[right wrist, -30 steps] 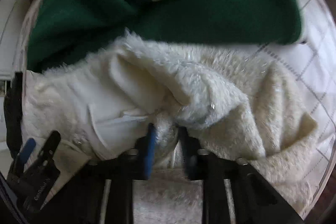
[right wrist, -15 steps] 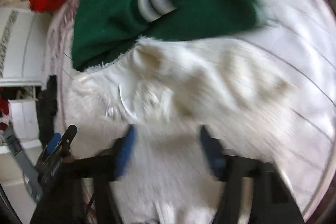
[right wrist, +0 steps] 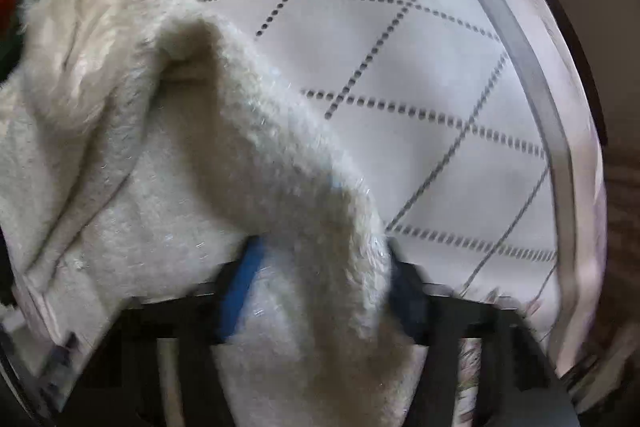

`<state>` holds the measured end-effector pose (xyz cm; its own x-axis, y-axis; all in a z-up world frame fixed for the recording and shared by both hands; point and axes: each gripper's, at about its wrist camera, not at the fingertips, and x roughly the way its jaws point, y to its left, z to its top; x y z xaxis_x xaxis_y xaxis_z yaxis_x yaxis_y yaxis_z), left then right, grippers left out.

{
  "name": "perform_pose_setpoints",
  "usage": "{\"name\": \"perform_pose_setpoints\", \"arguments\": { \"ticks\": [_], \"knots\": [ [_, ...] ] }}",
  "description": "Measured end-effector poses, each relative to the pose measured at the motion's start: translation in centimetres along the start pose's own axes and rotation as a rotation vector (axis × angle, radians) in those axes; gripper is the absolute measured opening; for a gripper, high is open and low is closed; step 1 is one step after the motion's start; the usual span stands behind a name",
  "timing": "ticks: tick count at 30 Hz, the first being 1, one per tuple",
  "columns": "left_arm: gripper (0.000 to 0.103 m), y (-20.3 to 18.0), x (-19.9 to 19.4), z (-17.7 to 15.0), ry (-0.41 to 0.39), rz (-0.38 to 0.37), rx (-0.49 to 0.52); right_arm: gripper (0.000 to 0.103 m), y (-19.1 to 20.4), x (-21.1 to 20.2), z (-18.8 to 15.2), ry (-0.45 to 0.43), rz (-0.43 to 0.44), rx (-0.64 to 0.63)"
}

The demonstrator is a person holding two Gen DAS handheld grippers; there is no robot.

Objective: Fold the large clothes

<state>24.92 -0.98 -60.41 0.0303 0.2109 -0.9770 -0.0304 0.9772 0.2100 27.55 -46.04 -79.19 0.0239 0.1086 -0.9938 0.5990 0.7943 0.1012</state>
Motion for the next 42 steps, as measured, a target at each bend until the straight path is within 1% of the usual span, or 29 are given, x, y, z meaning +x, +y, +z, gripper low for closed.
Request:
{"name": "perform_pose_setpoints", "arguments": {
  "ticks": [2,6,10,12,13,14,16,17,18,19,20,21,22,23,24,26,27,28,29,30,32,34,35,36,38,39,40,41,42],
  "knots": [
    [0.094,0.6,0.0,0.6,-0.006,-0.006,0.032,0.024,-0.2,0.0,-1.6,0.012,0.039,0.090],
    [0.094,2.6,0.7,2.5,-0.023,-0.020,0.105,0.023,-0.3,0.4,-4.8,0.047,0.105,0.209],
    [0.094,5.7,1.2,5.0,-0.072,0.010,0.184,0.023,2.1,1.5,-10.6,0.151,0.263,0.326],
    [0.094,7.5,1.1,6.5,-0.092,0.036,0.183,0.023,4.6,2.9,-13.5,0.225,0.344,0.336],
    [0.094,8.2,0.8,7.1,-0.099,0.049,0.178,0.023,6.2,3.6,-14.9,0.285,0.369,0.321],
    [0.094,9.0,0.3,7.6,-0.105,0.057,0.169,0.024,7.4,4.2,-16.0,0.342,0.363,0.295],
    [0.094,10.5,-2.4,8.2,-0.150,0.041,0.124,0.027,8.6,4.0,-16.7,0.381,0.323,0.227],
    [0.094,10.7,-3.7,8.1,-0.170,0.034,0.116,0.027,9.0,3.9,-16.8,0.364,0.291,0.198],
    [0.094,10.4,-4.7,7.7,-0.185,0.028,0.113,0.032,9.0,2.5,-17.1,0.307,0.229,0.148],
    [0.094,9.8,-5.9,7.2,-0.205,0.017,0.116,0.039,9.0,1.5,-16.9,0.266,0.193,0.114],
    [0.094,9.0,-6.5,7.0,-0.212,0.006,0.121,0.056,9.2,0.3,-16.2,0.227,0.157,0.082],
    [0.094,8.3,-6.9,6.7,-0.216,-0.012,0.133,0.062,9.4,-0.2,-15.0,0.174,0.121,0.050],
    [0.094,6.8,-6.8,6.0,-0.216,-0.025,0.149,0.063,9.6,-0.8,-14.0,0.125,0.089,0.008],
    [0.094,4.7,-6.4,5.1,-0.209,-0.034,0.175,0.063,10.4,-0.9,-13.0,0.108,0.069,-0.019],
    [0.094,3.9,-5.5,4.4,-0.198,-0.031,0.198,0.063,10.7,-0.7,-11.5,0.092,0.057,-0.043],
    [0.094,0.8,-3.0,3.1,-0.185,0.021,0.251,0.063,12.1,0.1,-9.3,0.037,0.046,-0.089],
    [0.094,-0.1,-1.8,2.5,-0.161,0.053,0.276,0.058,12.4,0.7,-8.5,0.027,0.043,-0.107],
    [0.094,-0.7,-0.2,2.4,-0.128,0.071,0.286,0.047,12.5,1.0,-8.0,0.014,0.056,-0.106],
    [0.095,-1.0,1.2,2.3,-0.104,0.081,0.283,0.027,12.3,1.3,-7.6,0.005,0.095,-0.080],
    [0.103,-0.6,1.7,2.3,-0.114,0.065,0.252,0.025,11.2,1.5,-7.2,0.006,0.143,-0.011],
    [0.103,0.0,1.8,2.5,-0.115,0.035,0.231,0.025,7.1,1.7,-7.1,0.007,0.262,0.204],
    [0.103,0.3,1.9,2.5,-0.118,0.018,0.235,0.024,3.1,3.5,-8.4,0.025,0.385,0.463],
    [0.103,0.4,1.9,2.5,-0.120,0.015,0.237,0.021,1.7,4.6,-9.2,0.047,0.472,0.558],
    [0.103,0.5,1.9,2.6,-0.118,0.016,0.238,0.021,1.2,5.3,-9.6,0.066,0.534,0.597],
    [0.103,1.2,1.9,2.9,-0.111,0.019,0.238,0.022,2.0,4.5,-9.1,0.077,0.504,0.518],
    [0.103,1.1,1.1,2.9,-0.114,0.021,0.232,0.031,3.1,3.4,-8.6,0.106,0.440,0.438],
    [0.103,1.2,0.6,2.8,-0.122,0.022,0.226,0.037,3.0,2.2,-8.3,0.115,0.389,0.391],
    [0.103,1.3,-0.3,2.7,-0.138,0.026,0.214,0.047,3.5,1.3,-8.1,0.108,0.356,0.356],
    [0.103,1.0,-1.3,2.6,-0.153,0.029,0.205,0.051,3.9,0.1,-8.0,0.092,0.334,0.315]
  ]
}}
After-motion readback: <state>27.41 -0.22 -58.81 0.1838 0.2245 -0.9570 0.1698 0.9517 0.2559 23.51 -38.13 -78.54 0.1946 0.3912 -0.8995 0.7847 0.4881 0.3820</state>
